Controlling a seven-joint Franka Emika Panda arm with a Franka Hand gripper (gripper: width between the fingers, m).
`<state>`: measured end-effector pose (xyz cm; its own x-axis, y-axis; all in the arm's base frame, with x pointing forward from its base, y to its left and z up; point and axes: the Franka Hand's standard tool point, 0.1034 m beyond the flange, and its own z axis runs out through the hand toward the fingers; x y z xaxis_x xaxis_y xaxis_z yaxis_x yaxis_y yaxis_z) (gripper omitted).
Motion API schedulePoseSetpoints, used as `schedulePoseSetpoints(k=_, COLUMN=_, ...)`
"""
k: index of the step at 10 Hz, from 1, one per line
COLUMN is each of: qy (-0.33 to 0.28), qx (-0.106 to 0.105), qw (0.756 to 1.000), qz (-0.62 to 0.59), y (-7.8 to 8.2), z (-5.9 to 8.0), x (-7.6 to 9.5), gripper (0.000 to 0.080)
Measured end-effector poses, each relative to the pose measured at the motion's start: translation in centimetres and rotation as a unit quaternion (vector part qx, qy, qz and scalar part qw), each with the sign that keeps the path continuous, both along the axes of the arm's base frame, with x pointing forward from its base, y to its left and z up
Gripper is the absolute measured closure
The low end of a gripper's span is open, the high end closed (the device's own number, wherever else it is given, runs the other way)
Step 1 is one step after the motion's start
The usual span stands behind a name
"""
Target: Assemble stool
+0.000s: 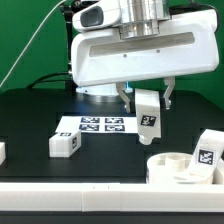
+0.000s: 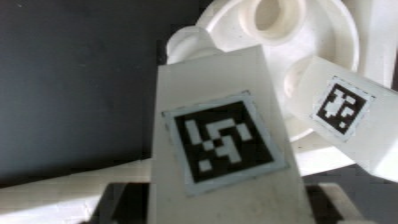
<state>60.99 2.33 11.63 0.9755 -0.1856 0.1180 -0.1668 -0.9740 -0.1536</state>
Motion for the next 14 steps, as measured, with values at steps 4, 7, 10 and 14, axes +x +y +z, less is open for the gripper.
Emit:
schedulePoseSetpoints(k=4, qy=-0.039, qx=0.001, qw=0.999, qz=-0.011, y=0.6, z=0.2, x=2.6, gripper=0.0473)
schedulePoseSetpoints(k=7, qy=-0.111, qx=-0.027, qw=0.993, qz=-0.023, y=-0.1, z=0.4, x=3.3, gripper=0.0473)
schedulePoseSetpoints(k=10, qy=-0.160, qx=-0.045, qw=0.986, qz=-0.029, y=0.6, z=-0.3, x=2.7, gripper=0.0473)
schedulePoseSetpoints(k=14, qy=-0.160, qx=-0.040, qw=0.986, qz=-0.028, y=1.7, z=-0.2, x=2.7, gripper=0.0473)
